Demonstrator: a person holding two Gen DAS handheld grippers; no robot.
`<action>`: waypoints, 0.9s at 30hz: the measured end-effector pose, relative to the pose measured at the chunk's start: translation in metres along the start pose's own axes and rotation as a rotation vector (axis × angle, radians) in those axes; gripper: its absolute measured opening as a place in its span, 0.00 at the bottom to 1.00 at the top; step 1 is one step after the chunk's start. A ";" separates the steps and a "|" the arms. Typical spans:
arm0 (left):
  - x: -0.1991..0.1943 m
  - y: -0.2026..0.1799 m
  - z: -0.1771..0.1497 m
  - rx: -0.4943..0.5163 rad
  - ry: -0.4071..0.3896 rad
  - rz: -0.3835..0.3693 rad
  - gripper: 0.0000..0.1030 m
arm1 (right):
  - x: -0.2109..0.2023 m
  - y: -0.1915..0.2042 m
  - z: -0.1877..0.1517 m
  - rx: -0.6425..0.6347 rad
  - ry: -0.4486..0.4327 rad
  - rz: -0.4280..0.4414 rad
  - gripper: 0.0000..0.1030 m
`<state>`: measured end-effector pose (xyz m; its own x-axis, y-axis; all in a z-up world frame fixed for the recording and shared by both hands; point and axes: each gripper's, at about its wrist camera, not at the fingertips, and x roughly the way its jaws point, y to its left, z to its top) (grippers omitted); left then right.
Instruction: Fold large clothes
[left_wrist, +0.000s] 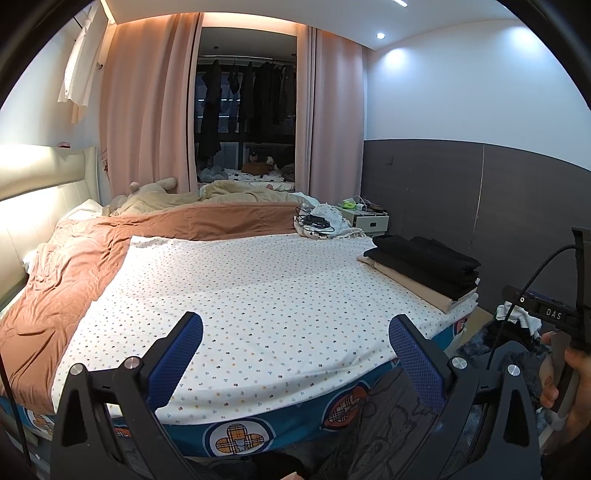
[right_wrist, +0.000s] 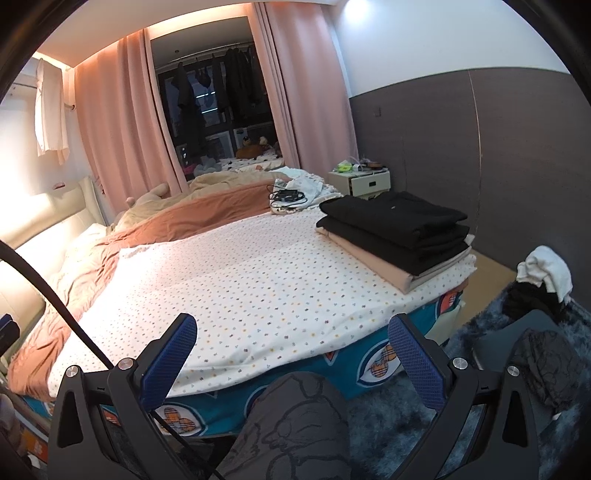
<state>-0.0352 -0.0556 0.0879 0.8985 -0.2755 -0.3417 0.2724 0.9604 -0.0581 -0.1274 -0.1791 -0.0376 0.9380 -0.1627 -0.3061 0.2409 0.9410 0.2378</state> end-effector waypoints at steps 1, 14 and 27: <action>-0.001 0.000 0.000 0.000 -0.001 0.000 1.00 | -0.001 0.001 0.000 -0.001 0.001 -0.001 1.00; -0.008 0.005 0.000 -0.017 0.002 -0.006 1.00 | -0.007 0.004 0.002 -0.013 -0.002 0.005 1.00; -0.010 0.005 0.004 -0.023 0.005 -0.008 1.00 | 0.003 0.006 0.005 -0.004 0.003 0.016 1.00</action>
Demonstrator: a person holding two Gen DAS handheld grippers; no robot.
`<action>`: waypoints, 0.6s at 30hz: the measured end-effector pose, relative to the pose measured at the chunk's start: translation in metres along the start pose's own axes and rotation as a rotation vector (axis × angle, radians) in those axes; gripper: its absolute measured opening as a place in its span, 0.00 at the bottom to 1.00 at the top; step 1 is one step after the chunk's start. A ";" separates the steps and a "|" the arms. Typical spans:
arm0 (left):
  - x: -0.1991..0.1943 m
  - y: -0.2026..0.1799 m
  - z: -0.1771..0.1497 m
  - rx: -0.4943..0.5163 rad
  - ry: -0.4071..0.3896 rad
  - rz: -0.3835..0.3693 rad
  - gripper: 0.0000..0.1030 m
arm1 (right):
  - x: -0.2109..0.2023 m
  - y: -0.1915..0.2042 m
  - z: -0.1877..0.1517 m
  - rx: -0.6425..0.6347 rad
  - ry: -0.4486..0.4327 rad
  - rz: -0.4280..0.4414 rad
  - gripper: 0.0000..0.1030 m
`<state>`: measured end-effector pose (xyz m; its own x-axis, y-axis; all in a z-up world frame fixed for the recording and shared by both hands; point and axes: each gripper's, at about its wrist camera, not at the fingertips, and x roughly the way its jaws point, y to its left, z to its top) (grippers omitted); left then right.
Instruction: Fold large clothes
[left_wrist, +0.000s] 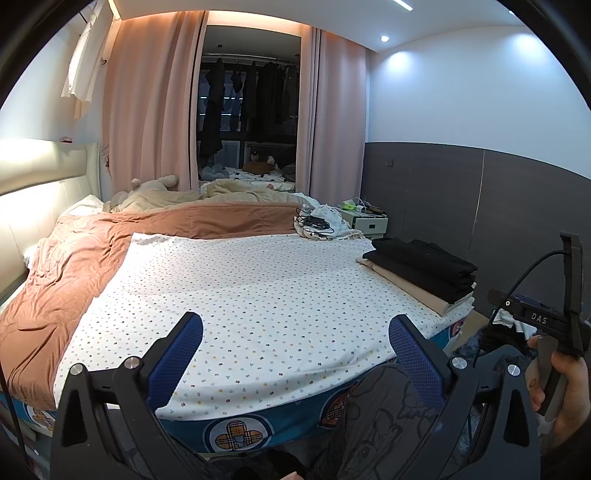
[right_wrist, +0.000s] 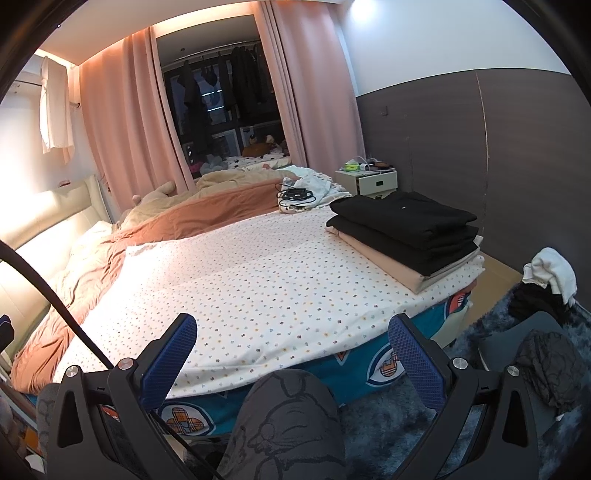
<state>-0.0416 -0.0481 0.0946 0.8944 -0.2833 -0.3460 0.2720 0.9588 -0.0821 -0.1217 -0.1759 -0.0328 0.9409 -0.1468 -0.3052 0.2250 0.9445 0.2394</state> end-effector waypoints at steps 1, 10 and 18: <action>0.000 0.000 0.000 0.000 0.001 0.002 1.00 | 0.001 0.000 0.000 0.002 0.001 0.002 1.00; 0.007 0.004 0.000 -0.012 0.010 0.012 1.00 | 0.011 0.005 0.003 0.009 0.011 0.001 1.00; 0.005 0.009 -0.001 -0.015 0.007 0.026 1.00 | 0.016 0.013 0.002 0.010 0.015 0.007 1.00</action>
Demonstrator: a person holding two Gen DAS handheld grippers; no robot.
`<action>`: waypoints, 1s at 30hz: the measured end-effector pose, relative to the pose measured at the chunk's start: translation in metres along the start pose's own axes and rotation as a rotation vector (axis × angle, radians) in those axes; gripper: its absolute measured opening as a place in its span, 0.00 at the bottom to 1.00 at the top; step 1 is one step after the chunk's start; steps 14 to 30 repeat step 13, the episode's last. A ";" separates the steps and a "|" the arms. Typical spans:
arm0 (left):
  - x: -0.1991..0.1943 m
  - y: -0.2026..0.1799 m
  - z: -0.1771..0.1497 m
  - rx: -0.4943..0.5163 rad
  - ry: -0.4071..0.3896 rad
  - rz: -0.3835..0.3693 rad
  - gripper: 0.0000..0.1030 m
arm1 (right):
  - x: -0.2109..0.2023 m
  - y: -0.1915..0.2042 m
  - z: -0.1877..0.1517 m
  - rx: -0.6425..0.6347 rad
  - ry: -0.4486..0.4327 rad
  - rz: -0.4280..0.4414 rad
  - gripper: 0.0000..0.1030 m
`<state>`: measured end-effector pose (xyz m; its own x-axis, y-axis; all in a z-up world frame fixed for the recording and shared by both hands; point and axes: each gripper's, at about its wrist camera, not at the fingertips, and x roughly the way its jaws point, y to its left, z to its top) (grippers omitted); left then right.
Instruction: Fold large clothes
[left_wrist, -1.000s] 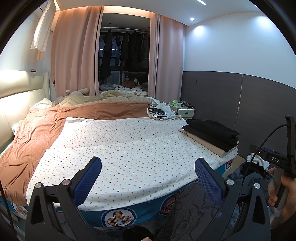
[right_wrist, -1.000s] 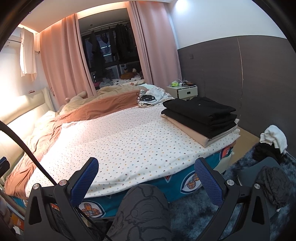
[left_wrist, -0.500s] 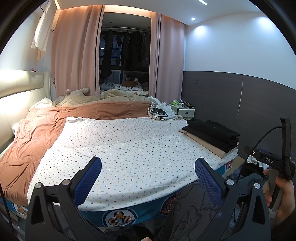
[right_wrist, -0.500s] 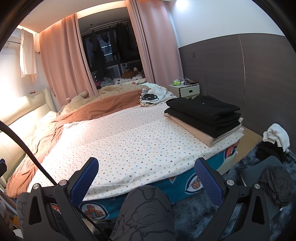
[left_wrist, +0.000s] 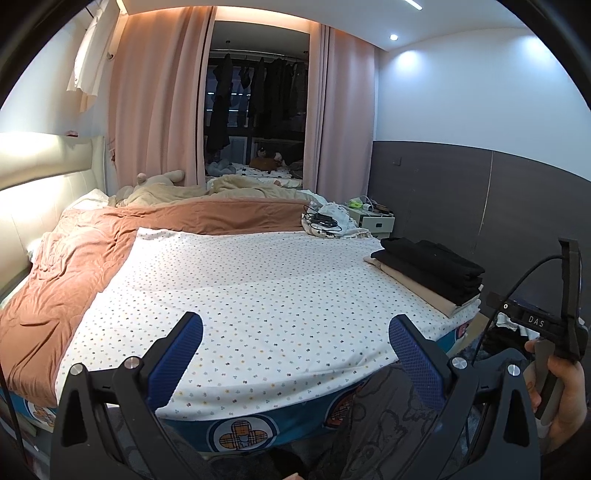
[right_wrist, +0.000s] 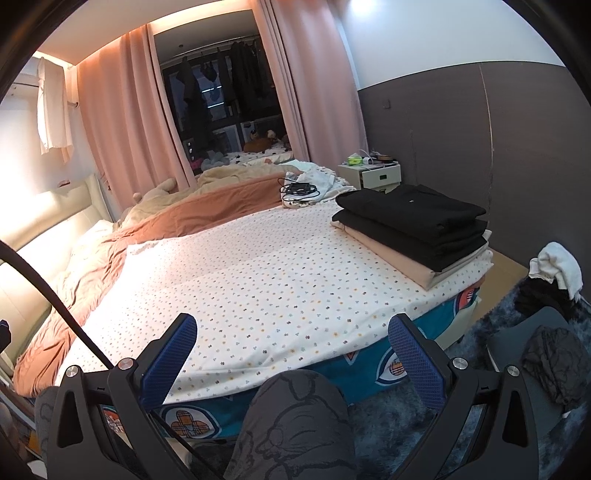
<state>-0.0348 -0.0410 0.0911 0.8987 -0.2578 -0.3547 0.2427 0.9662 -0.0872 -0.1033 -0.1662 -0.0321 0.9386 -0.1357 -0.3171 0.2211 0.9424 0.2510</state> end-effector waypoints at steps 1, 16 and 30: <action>0.000 0.001 0.000 0.000 -0.002 0.003 1.00 | -0.001 0.001 0.000 -0.003 -0.003 -0.002 1.00; 0.001 0.029 0.003 -0.057 -0.009 0.040 1.00 | 0.002 0.031 0.010 -0.071 0.002 0.044 1.00; 0.001 0.029 0.003 -0.057 -0.009 0.040 1.00 | 0.002 0.031 0.010 -0.071 0.002 0.044 1.00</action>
